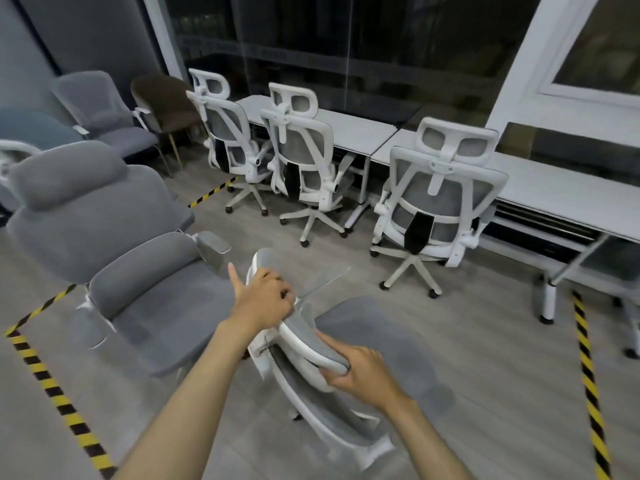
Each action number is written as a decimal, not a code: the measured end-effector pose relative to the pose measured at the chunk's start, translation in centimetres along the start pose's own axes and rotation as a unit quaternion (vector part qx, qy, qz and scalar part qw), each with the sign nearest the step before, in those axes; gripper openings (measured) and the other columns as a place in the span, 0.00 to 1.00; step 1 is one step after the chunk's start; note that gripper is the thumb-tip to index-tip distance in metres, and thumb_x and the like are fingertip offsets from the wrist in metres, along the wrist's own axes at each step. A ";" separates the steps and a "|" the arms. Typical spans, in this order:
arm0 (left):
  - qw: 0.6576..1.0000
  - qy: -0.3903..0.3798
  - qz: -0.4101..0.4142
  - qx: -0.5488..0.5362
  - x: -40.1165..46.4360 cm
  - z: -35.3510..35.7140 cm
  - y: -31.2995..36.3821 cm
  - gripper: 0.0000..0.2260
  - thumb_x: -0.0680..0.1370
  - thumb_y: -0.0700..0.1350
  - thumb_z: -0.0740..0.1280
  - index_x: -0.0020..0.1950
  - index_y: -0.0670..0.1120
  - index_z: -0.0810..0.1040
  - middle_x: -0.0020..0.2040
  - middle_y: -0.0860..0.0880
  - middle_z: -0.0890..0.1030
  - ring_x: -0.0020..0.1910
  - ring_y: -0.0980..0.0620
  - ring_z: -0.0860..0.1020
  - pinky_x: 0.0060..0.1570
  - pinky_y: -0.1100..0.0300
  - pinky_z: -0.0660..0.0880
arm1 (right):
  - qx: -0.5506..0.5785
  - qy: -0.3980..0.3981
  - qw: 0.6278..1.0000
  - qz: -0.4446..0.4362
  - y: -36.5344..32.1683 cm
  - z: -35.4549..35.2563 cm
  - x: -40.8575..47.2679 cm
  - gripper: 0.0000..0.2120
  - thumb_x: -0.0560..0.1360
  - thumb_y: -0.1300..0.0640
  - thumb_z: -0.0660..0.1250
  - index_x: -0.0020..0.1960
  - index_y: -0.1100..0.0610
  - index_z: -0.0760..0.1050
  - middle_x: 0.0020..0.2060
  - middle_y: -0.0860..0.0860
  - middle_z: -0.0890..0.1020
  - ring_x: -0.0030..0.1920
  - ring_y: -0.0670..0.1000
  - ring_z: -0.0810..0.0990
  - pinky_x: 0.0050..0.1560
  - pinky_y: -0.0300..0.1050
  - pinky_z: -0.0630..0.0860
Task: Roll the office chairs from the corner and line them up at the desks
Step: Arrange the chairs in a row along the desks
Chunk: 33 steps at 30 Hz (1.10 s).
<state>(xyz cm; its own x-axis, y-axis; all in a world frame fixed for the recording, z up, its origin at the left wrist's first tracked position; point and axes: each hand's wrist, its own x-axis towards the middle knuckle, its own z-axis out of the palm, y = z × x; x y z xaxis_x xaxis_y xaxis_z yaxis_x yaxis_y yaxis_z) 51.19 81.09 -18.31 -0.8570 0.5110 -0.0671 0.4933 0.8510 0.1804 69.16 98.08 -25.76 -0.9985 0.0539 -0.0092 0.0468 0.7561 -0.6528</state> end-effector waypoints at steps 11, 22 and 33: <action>0.951 0.033 0.166 -0.257 2.3 1.3 -5.2 0.18 0.82 0.63 0.56 0.43 0.54 0.77 0.54 0.61 0.74 0.72 0.66 0.55 0.76 0.38 0.41 | 0.174 0.237 0.939 0.180 1.8 1.1 1.8 0.10 0.68 0.53 0.74 0.48 0.50 0.79 0.33 0.51 0.79 0.34 0.43 0.74 0.39 0.48 0.75; 0.847 0.184 0.000 -0.499 2.3 4.0 -7.8 0.20 0.82 0.60 0.62 0.72 0.54 0.72 0.75 0.57 0.67 0.75 0.59 0.63 0.73 0.56 0.61 | 0.120 0.362 0.859 0.342 -1.1 6.5 2.2 0.12 0.79 0.43 0.67 0.58 0.47 0.70 0.39 0.44 0.79 0.41 0.46 0.79 0.42 0.46 0.73; 0.908 0.121 -0.070 -0.394 5.7 11.4 -8.5 0.21 0.87 0.55 0.49 0.77 0.50 0.65 0.80 0.46 0.63 0.82 0.52 0.49 0.79 0.40 0.39 | -0.032 0.381 0.833 0.401 1.2 8.5 2.9 0.10 0.79 0.44 0.64 0.53 0.49 0.70 0.28 0.43 0.77 0.37 0.46 0.80 0.75 0.54 0.59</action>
<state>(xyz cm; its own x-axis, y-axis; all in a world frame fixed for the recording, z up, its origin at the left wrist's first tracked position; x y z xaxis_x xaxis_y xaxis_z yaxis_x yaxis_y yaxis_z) 43.86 78.16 -31.43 -0.9581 0.2805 0.0574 0.1984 0.5061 0.8394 66.07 93.61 -33.02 -0.3391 0.9376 0.0771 0.7154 0.3102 -0.6261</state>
